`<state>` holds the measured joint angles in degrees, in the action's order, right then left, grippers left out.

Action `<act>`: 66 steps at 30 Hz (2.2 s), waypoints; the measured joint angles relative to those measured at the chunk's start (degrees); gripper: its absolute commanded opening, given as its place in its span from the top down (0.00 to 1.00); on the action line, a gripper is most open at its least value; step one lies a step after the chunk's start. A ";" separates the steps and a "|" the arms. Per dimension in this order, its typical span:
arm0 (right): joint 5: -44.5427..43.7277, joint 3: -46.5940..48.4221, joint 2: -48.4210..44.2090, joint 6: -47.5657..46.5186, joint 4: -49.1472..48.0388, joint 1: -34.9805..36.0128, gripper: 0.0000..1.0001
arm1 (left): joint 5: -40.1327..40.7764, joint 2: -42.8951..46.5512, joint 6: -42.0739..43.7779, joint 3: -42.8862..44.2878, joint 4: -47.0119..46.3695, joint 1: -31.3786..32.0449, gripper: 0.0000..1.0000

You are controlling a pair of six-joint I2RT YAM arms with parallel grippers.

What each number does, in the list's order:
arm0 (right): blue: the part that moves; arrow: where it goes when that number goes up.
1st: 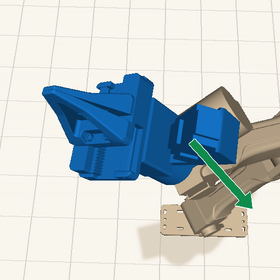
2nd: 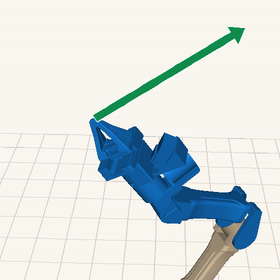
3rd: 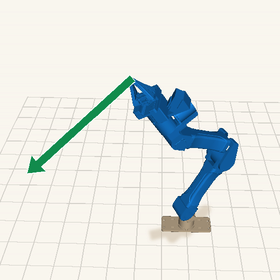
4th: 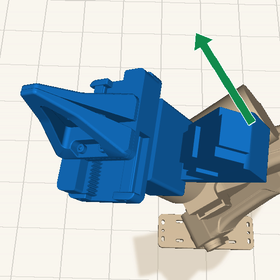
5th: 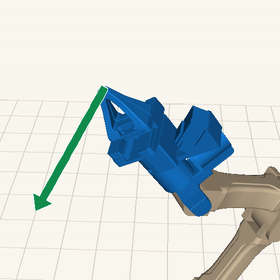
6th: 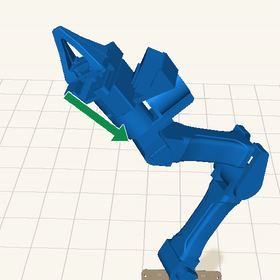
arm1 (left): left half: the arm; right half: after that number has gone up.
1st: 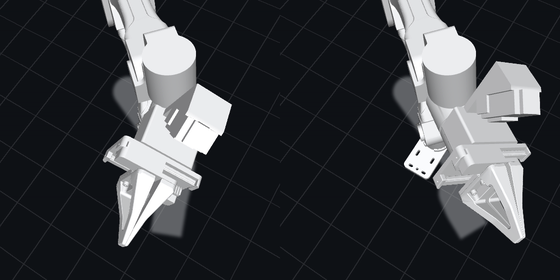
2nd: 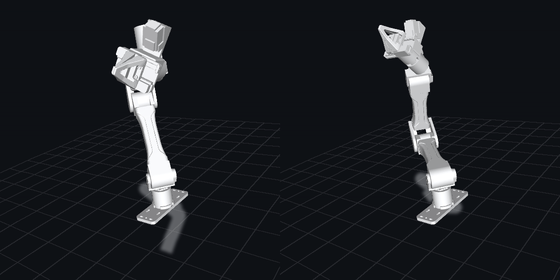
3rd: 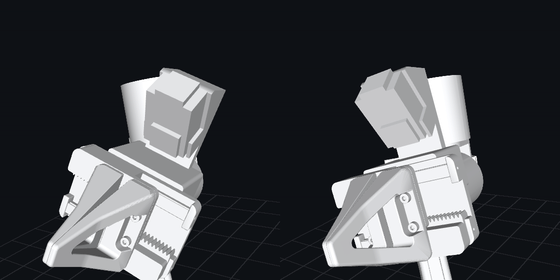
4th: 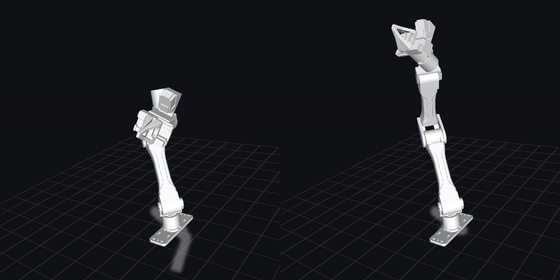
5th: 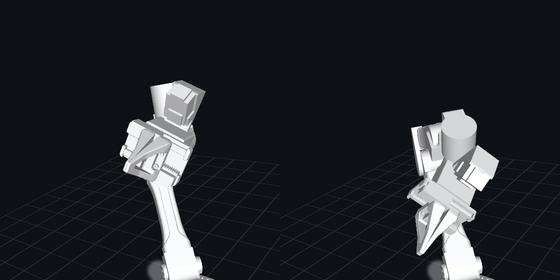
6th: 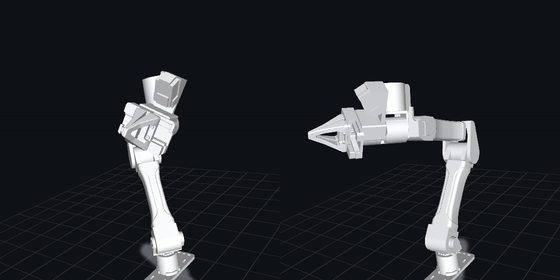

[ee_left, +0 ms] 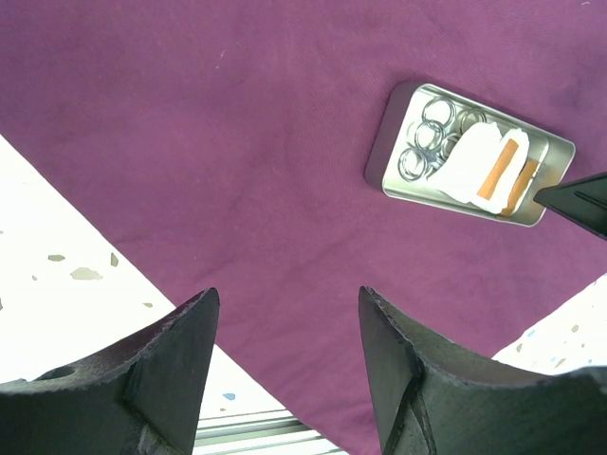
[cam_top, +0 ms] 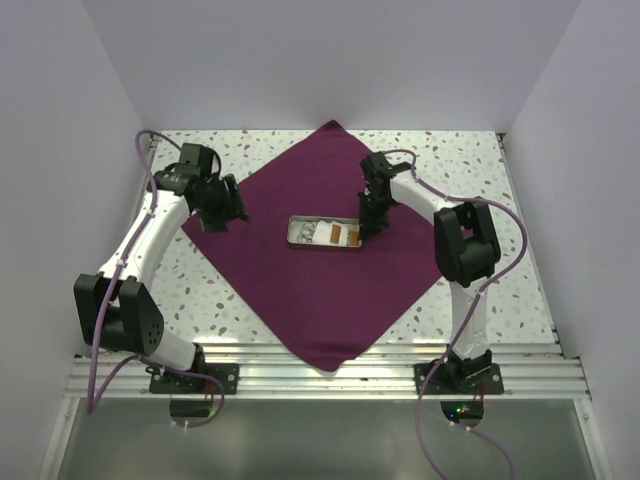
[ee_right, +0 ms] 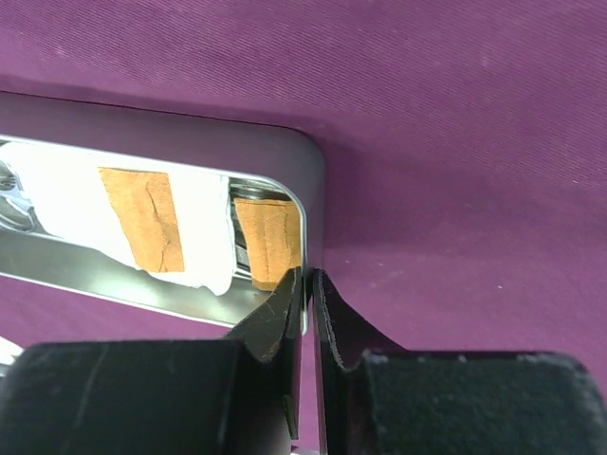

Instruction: Prepare the surgical pack

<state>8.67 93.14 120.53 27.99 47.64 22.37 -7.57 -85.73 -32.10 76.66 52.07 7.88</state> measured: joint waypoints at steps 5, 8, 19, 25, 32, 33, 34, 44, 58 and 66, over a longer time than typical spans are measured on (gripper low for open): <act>-0.66 0.48 0.26 0.20 0.42 0.50 0.98 | -0.52 0.00 0.26 0.00 0.04 -0.44 0.35; -0.81 0.48 0.26 0.13 0.68 0.50 0.98 | -0.90 0.00 0.28 0.00 0.04 -0.55 0.35; -1.68 0.48 0.26 -1.07 0.94 0.50 0.99 | -1.66 0.00 0.28 -0.02 0.02 -0.74 0.35; -1.70 0.48 0.26 -2.16 0.92 0.50 1.00 | -2.19 0.00 0.28 -0.07 0.00 -0.74 0.35; -1.68 0.48 0.26 -3.19 0.92 0.50 1.00 | -2.34 0.26 0.28 -0.55 -0.02 -0.74 0.35; -1.68 0.48 0.26 -3.34 0.92 0.50 1.00 | -2.45 0.28 0.28 -0.55 -0.04 -0.74 0.35; -1.68 0.48 0.26 -3.48 0.92 0.50 1.00 | -2.47 0.33 0.28 -0.55 -0.04 -0.76 0.35; -2.43 1.44 0.66 -5.03 2.69 0.50 0.97 | -2.64 3.26 0.28 -2.78 -1.07 -0.76 0.34; -3.39 2.64 1.33 -5.03 4.37 0.57 0.79 | -3.23 5.35 0.28 -6.03 -1.77 -0.76 0.33; -4.59 2.64 1.22 -5.22 5.62 0.57 0.35 | -3.58 5.33 0.31 -6.03 -1.70 -0.76 0.31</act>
<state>4.08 95.79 121.75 22.76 53.25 22.94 -11.16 -80.40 -31.79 70.63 50.37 7.11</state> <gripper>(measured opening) 0.555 0.681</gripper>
